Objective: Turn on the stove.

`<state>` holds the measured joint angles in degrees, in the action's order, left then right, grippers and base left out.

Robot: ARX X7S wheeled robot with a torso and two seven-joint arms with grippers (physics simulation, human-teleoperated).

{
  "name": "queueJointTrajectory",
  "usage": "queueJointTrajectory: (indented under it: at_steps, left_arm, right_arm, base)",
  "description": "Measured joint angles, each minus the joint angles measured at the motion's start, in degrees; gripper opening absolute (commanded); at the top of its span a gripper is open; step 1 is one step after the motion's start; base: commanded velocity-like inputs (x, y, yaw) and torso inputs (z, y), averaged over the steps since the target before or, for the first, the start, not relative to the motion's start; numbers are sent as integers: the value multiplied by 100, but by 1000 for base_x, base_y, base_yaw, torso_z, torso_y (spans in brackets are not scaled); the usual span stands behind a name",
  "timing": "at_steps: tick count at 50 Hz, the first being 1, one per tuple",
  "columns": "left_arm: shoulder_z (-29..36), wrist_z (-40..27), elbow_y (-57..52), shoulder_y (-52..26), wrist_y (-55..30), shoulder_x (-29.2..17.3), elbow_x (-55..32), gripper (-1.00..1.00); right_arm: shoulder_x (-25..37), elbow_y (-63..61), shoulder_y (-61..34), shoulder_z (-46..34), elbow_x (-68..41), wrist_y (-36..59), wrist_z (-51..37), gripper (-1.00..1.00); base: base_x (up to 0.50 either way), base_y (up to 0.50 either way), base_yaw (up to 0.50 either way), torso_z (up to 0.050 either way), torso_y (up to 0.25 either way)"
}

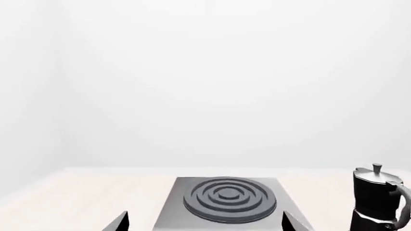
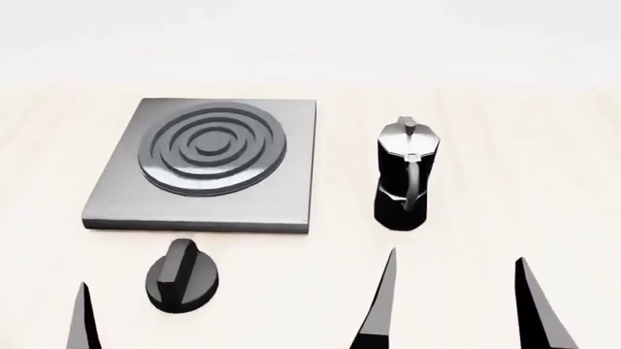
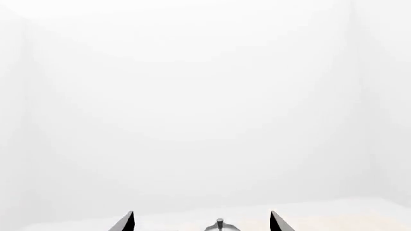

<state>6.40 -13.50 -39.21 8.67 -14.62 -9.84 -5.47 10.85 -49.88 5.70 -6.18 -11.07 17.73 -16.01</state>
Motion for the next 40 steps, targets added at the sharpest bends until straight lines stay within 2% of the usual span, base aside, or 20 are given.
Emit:
queueJointTrajectory:
  at_steps: [7, 13, 40]
  left_arm:
    - [50, -14, -31, -13, -68, -50, -54, 100]
    - [68, -38, -210, -79, -364, -98, -153, 100]
    - [108, -100, -92, -20, -220, -208, -321, 100]
  right_arm:
    - [30, 13, -1, -2, -32, -39, -38, 100]
    - [53, 20, 10, -3, -56, -93, -68, 100]
    - [170, 38, 2, -100, -110, -197, -175, 100]
  base:
    - [357, 0, 0, 0, 2]
    - [0, 0, 0, 49, 0]
    - [0, 0, 0, 49, 0]
